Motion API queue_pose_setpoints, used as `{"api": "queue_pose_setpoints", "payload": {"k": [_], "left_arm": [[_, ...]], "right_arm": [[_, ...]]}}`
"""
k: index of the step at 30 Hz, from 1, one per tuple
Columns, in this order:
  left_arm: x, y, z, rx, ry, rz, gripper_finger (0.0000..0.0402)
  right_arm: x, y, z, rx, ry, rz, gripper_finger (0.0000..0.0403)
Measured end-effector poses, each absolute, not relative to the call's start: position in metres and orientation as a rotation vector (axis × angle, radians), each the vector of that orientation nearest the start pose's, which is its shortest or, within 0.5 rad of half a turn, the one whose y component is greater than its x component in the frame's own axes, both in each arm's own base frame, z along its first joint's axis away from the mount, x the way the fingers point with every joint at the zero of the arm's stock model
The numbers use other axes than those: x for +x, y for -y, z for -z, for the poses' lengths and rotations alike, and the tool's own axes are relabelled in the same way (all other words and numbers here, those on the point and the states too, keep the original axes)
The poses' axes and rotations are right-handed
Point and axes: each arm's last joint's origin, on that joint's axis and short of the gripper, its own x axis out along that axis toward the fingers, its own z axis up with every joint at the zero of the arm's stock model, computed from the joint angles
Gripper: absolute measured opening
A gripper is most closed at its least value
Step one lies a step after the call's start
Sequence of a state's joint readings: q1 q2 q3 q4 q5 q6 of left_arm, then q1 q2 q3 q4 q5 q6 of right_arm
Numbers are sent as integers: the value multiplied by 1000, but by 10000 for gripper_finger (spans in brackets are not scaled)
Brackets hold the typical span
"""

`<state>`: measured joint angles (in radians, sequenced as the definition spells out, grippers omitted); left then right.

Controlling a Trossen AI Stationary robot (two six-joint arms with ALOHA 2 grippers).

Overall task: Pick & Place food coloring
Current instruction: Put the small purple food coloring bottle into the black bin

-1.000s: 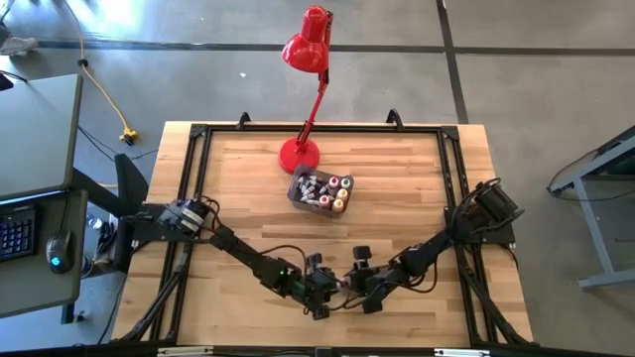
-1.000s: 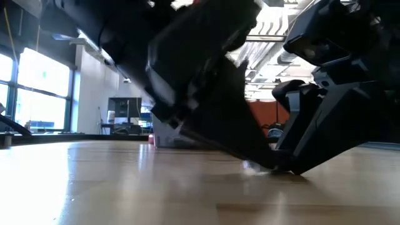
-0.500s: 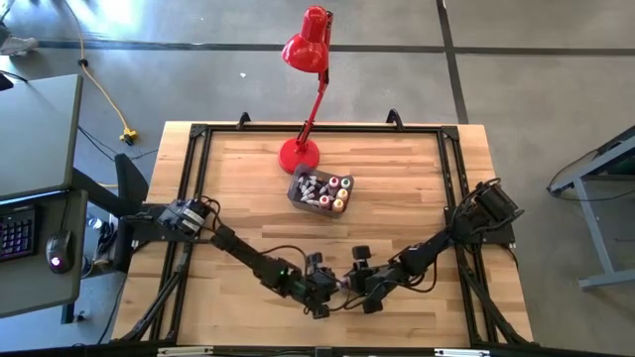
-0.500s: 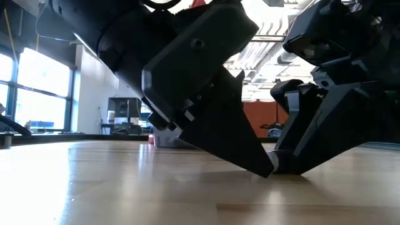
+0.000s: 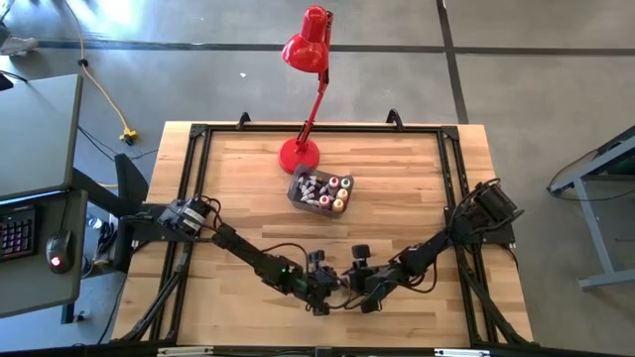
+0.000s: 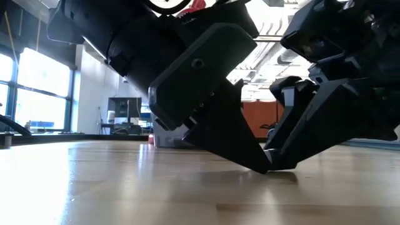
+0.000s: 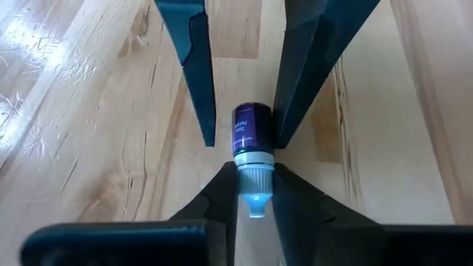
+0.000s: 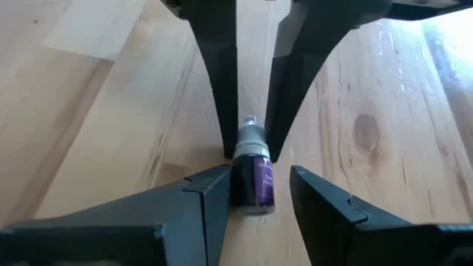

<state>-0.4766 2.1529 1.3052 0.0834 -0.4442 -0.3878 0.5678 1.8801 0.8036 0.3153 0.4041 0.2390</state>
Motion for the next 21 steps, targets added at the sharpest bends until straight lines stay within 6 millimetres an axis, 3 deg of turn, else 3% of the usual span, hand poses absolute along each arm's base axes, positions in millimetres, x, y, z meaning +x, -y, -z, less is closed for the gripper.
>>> {"api": "queue_pose_setpoints", "payload": {"k": [7,14,17,21], "left_arm": [[397,191,-115,-12,-675,-104,48],[390,185,-125,51,-713,-161,49],[381,178,-148,111,-735,-237,48],[370,169,-203,222,-776,-354,48]], "right_arm": [[290,-177,-111,-170,-632,-104,133],[273,-178,-162,-285,-541,-77,133],[259,-173,-192,-317,-499,-39,133],[237,-161,-234,-327,-415,20,133]]}}
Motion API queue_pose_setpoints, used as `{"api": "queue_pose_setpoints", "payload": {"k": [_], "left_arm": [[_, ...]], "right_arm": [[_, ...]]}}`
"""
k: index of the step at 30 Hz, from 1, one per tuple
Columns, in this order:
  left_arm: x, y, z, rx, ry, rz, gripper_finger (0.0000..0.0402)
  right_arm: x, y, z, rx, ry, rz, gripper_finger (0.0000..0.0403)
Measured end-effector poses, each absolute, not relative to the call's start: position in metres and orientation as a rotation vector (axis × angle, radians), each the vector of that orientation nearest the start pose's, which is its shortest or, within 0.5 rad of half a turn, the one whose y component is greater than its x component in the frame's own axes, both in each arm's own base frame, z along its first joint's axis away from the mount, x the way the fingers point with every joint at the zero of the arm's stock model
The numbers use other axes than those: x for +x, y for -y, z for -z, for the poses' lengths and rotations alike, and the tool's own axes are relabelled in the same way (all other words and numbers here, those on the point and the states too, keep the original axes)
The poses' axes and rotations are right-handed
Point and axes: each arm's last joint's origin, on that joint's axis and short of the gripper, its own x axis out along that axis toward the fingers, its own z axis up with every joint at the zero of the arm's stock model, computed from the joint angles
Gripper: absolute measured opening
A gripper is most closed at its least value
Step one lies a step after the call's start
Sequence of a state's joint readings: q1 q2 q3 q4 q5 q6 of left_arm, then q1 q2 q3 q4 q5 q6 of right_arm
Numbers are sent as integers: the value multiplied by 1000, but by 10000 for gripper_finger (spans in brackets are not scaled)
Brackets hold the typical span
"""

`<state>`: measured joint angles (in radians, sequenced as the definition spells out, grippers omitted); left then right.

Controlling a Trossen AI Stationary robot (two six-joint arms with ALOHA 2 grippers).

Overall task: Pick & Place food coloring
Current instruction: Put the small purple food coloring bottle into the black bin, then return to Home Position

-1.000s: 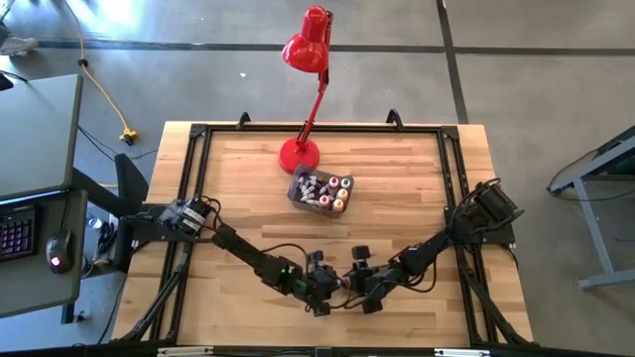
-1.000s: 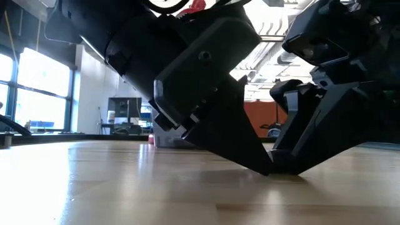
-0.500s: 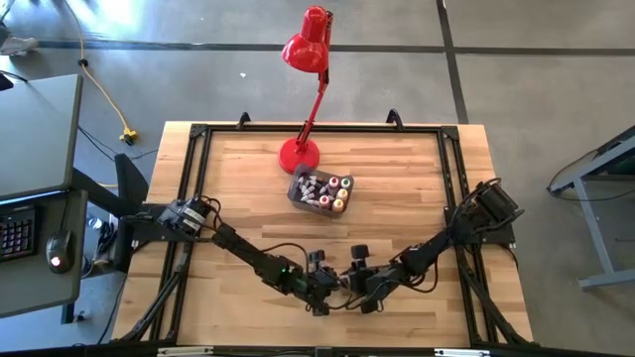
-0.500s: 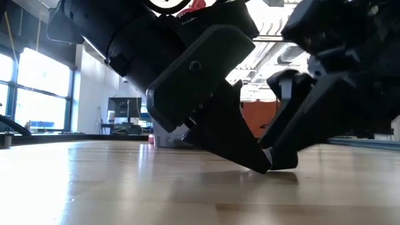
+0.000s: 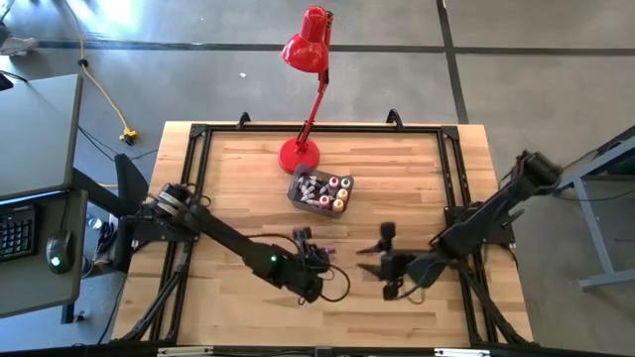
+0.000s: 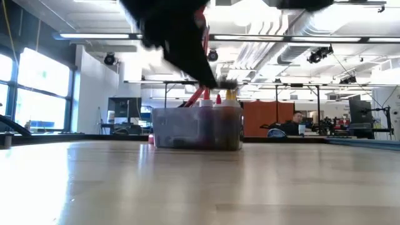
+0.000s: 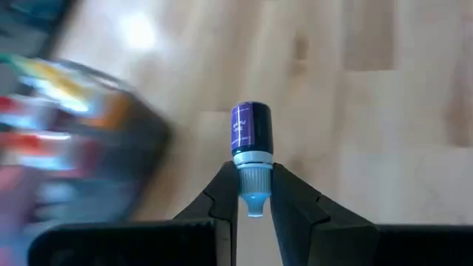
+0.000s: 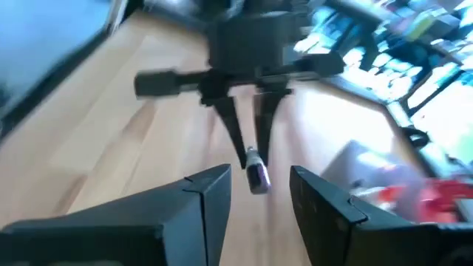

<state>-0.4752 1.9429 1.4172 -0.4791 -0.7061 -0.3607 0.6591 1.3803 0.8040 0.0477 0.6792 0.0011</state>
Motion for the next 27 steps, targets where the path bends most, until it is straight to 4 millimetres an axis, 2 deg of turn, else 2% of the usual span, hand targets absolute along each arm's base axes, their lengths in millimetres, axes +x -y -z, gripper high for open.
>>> {"api": "queue_pose_setpoints", "payload": {"k": [5,7,9,13,16,20,24,27], "left_arm": [[357,145,-267,377,-850,-524,47],[351,126,-284,434,-908,-611,47],[353,105,-293,406,-935,-694,47],[358,52,-291,333,-1055,-807,51],[363,13,-283,196,-1163,-775,74],[370,-31,-267,107,-1184,-752,113],[374,-60,-254,-23,-1186,-635,131],[373,-69,-247,-79,-1193,-576,134]], "right_arm": [[216,-146,-275,-218,-285,64,133],[212,-143,-282,-152,-262,50,133],[208,-144,-283,-122,-272,23,133],[205,-150,-275,-137,-328,-25,133],[205,-153,-271,-160,-350,-30,133],[205,-153,-271,-169,-345,-26,133],[205,-153,-271,-199,-341,-28,133],[205,-153,-272,-202,-341,-29,133]]}}
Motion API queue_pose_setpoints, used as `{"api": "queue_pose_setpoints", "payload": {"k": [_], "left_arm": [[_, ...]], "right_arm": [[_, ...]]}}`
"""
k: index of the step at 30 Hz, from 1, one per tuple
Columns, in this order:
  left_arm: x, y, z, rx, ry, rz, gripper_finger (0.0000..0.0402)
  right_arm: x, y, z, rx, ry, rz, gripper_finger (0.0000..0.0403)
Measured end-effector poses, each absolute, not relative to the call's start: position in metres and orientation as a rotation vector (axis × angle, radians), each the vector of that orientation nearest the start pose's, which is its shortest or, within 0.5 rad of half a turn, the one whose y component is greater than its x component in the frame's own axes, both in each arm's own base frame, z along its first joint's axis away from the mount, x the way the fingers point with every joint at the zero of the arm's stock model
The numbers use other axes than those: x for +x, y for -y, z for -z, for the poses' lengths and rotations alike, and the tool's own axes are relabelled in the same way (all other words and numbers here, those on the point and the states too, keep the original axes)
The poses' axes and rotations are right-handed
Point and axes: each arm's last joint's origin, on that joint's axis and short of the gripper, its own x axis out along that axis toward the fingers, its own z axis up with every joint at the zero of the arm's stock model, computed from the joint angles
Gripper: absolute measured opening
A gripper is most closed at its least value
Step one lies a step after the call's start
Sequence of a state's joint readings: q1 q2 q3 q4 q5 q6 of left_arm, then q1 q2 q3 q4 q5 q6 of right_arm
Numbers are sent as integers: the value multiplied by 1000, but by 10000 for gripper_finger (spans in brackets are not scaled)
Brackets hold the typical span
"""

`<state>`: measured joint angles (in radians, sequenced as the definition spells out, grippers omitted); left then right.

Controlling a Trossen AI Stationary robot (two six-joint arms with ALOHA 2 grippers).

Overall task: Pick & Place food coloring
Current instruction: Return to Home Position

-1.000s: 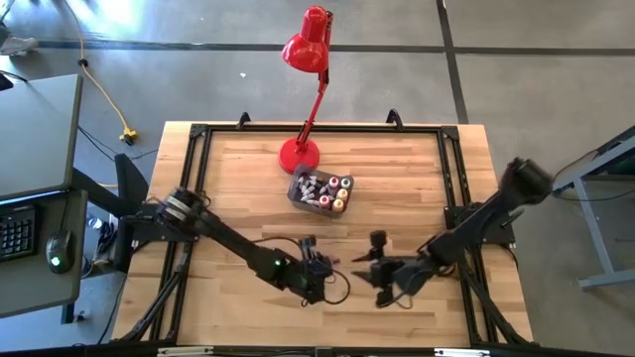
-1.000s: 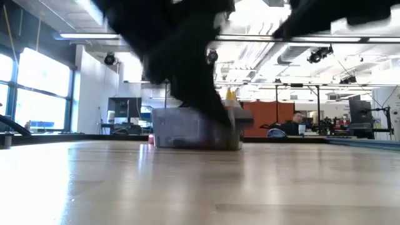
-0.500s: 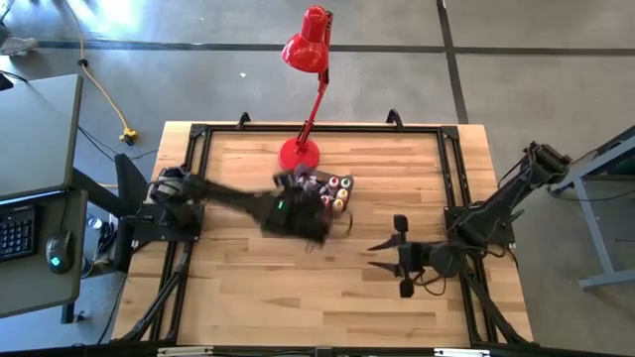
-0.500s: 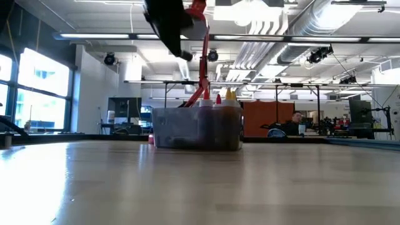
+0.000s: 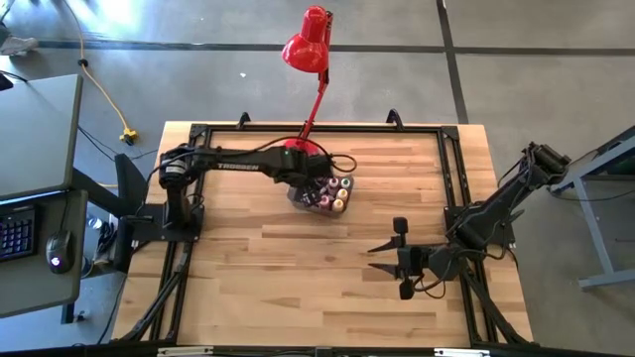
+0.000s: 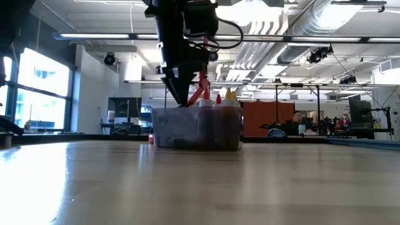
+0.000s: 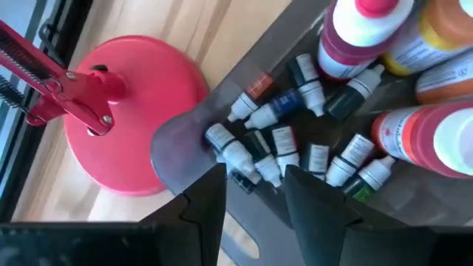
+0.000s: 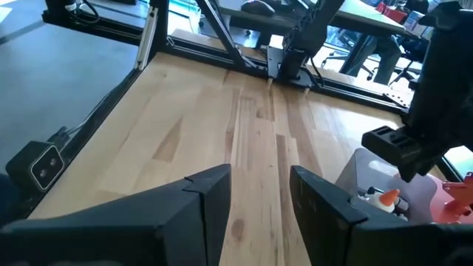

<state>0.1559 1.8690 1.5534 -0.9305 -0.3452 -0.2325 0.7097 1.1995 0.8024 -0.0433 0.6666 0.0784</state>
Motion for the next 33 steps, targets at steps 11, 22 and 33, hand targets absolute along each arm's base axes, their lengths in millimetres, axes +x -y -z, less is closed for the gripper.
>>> {"api": "queue_pose_setpoints", "payload": {"k": [11,22,33], "left_arm": [[363,-56,-302,-155,-1306,-486,135],[293,-10,-441,48,-1013,-599,135],[209,29,-399,166,-761,-888,135]], "right_arm": [[203,-152,-273,-223,-332,0,133],[155,-130,-315,-283,-213,48,133],[116,-90,-335,-95,-180,54,133]]}}
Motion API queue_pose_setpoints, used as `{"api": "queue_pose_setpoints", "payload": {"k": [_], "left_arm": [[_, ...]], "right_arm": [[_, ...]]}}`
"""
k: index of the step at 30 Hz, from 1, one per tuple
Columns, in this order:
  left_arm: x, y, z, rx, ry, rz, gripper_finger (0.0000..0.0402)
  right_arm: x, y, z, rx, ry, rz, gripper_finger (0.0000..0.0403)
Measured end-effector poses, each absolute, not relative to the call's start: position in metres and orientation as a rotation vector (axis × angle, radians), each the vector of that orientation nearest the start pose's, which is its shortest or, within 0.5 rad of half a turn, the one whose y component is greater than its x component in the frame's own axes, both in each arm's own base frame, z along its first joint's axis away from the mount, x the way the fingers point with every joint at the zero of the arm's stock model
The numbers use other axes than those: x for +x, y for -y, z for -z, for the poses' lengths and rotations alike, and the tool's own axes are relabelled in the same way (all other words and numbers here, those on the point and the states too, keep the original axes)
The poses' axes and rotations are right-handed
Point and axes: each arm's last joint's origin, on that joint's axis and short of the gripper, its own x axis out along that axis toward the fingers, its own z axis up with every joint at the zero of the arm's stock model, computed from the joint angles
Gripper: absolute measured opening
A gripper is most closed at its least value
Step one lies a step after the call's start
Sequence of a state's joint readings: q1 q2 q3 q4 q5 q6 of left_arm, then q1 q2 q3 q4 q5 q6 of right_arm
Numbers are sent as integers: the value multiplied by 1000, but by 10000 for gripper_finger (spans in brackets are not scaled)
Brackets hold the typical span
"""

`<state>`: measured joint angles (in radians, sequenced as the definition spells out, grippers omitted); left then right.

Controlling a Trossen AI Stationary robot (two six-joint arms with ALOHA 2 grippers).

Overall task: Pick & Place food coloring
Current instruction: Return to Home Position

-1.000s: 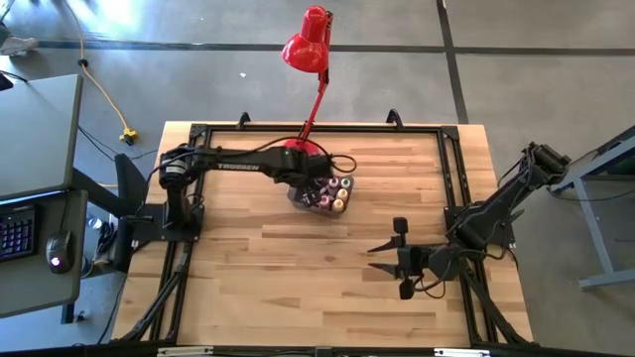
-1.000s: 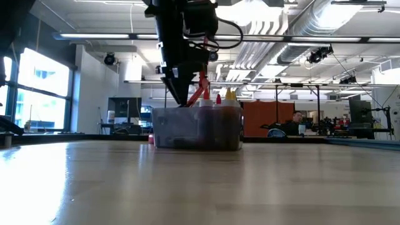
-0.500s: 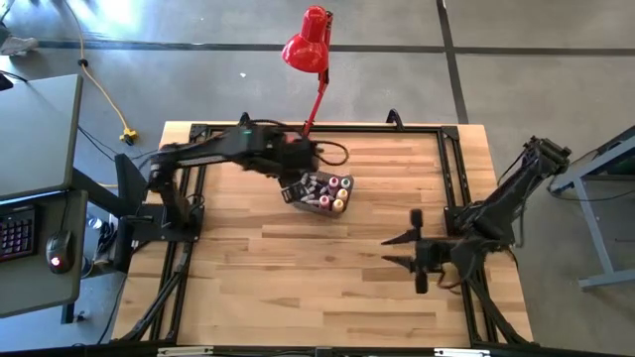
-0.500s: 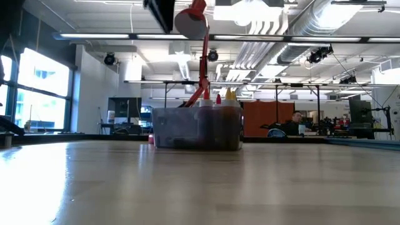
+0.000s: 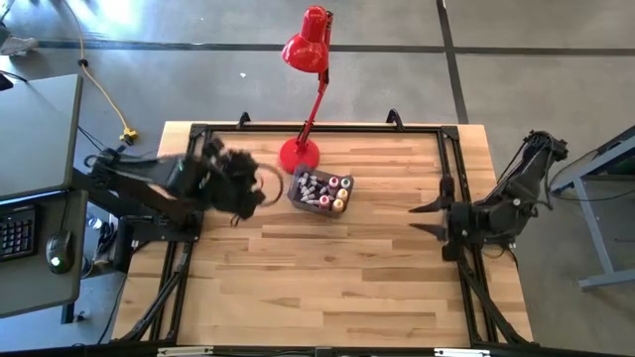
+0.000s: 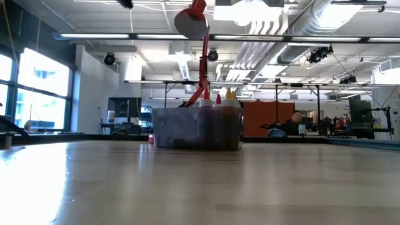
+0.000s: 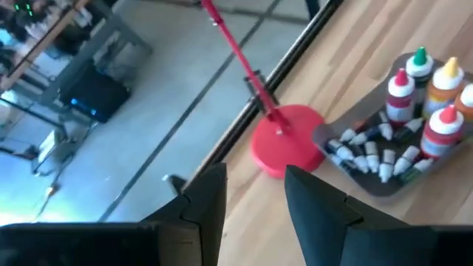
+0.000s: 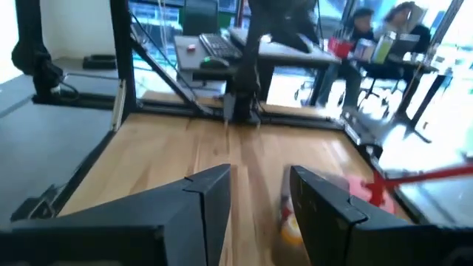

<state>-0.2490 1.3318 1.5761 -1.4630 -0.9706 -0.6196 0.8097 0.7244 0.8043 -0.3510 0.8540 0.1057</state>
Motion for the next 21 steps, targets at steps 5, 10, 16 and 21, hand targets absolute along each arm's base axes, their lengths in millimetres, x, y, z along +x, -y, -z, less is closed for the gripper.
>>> {"api": "queue_pose_setpoints", "payload": {"k": [5,10,16,21], "left_arm": [[200,42,-319,128,-648,-827,135],[183,50,-268,64,-528,-690,135],[158,43,-248,30,-382,-599,135],[136,35,-237,-5,-235,-511,135]], "right_arm": [[101,-74,-321,-35,-179,88,133],[91,-63,-293,-12,-146,113,133],[76,-47,-266,60,-70,97,133],[63,-34,-250,64,-17,71,133]]}}
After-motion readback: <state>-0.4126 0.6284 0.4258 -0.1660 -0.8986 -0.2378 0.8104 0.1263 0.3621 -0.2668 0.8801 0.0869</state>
